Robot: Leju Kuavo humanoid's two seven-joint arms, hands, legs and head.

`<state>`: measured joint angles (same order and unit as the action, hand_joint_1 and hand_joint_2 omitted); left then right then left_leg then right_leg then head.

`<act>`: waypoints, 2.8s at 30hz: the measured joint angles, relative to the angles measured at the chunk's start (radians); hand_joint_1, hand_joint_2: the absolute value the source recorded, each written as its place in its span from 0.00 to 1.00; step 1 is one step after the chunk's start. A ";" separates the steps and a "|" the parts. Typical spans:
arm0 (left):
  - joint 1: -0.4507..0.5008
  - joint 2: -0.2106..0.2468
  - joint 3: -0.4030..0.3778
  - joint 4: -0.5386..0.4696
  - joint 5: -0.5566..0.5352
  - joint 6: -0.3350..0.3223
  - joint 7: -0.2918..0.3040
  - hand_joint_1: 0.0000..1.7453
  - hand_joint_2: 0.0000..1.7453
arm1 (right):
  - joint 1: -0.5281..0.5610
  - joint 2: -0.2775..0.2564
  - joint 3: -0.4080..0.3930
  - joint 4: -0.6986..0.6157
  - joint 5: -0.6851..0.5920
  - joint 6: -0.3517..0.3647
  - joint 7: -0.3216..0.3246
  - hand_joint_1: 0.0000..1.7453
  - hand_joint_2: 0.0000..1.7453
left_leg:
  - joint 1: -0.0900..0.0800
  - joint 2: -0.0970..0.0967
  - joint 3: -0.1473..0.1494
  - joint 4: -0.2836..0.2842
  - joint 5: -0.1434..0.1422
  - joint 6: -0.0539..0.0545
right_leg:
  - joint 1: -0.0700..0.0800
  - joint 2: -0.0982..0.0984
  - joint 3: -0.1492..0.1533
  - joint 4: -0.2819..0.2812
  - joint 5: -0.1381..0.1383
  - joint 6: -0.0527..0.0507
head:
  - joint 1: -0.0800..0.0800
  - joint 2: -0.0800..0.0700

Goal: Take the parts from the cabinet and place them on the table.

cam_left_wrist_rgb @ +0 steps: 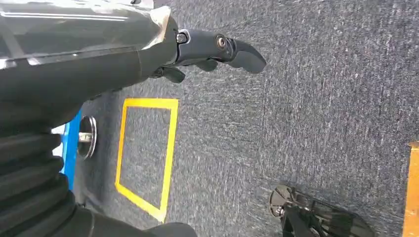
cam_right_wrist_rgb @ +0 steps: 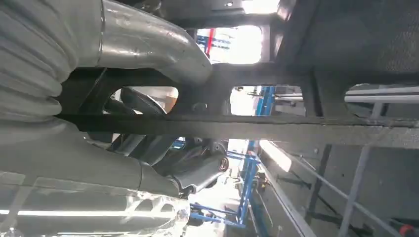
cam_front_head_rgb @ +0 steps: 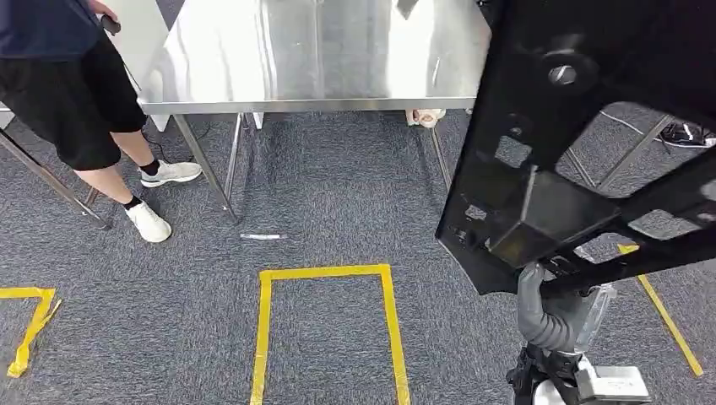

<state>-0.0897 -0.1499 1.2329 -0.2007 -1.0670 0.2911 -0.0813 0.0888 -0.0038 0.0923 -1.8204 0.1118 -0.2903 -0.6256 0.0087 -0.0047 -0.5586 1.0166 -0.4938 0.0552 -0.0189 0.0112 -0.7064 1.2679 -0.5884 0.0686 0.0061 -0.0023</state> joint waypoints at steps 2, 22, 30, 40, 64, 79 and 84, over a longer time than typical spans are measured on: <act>0.000 -0.001 0.000 0.000 0.002 0.001 0.000 0.00 1.00 | -0.001 0.000 0.000 0.000 0.000 0.000 0.002 1.00 1.00 | 0.002 -0.001 0.025 0.000 -0.017 -0.008 | -0.005 -0.007 0.058 -0.172 0.107 0.029 | 0.000 0.000; 0.001 0.002 0.000 0.000 0.002 0.002 -0.001 0.00 1.00 | -0.011 0.008 0.006 0.002 0.008 0.002 0.013 1.00 1.00 | -0.018 -0.003 -0.088 0.035 0.037 -0.016 | 0.009 0.001 0.201 -0.250 0.040 -0.041 | -0.008 0.000; 0.001 0.002 0.000 0.000 -0.007 -0.001 -0.004 0.00 1.00 | 0.004 0.006 0.006 0.001 0.010 -0.005 0.011 1.00 1.00 | -0.012 -0.005 -0.024 0.011 0.019 0.014 | 0.008 -0.002 0.030 0.032 -0.047 -0.024 | 0.000 0.000; 0.000 0.000 0.000 0.000 -0.010 -0.002 -0.005 0.00 1.00 | 0.010 0.004 0.005 0.001 0.015 -0.006 0.011 1.00 1.00 | -0.012 0.000 0.033 0.037 -0.040 -0.027 | 0.001 -0.011 0.126 -0.244 0.124 -0.056 | -0.003 0.000; 0.004 0.003 0.000 0.000 -0.009 0.002 -0.002 0.00 1.00 | -0.017 0.001 0.006 0.021 0.015 0.004 0.014 1.00 1.00 | -0.008 -0.017 0.108 -0.014 -0.067 0.011 | 0.009 -0.004 0.003 -0.103 -0.012 -0.011 | -0.006 0.000; -0.001 0.002 0.001 0.002 -0.002 0.003 -0.007 0.00 1.00 | -0.030 0.003 0.021 0.034 0.014 0.003 0.018 1.00 1.00 | 0.023 0.002 -0.033 0.114 -0.137 -0.065 | -0.019 0.001 0.248 -0.274 0.057 -0.053 | -0.019 0.000; 0.009 0.000 0.002 0.005 -0.002 0.003 -0.015 0.00 1.00 | -0.030 0.003 0.028 0.039 0.017 0.006 0.021 1.00 1.00 | 0.022 0.025 -0.017 0.043 -0.021 -0.036 | -0.004 -0.003 0.285 -0.226 0.042 0.011 | -0.018 0.000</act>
<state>-0.0810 -0.1496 1.2352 -0.1953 -1.0693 0.2937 -0.0958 0.0584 -0.0011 0.1202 -1.7815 0.1286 -0.2846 -0.6050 0.0312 0.0198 -0.5758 1.0596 -0.5153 0.0188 -0.0230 0.0086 -0.4211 1.0421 -0.5466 0.0791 -0.0114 -0.0023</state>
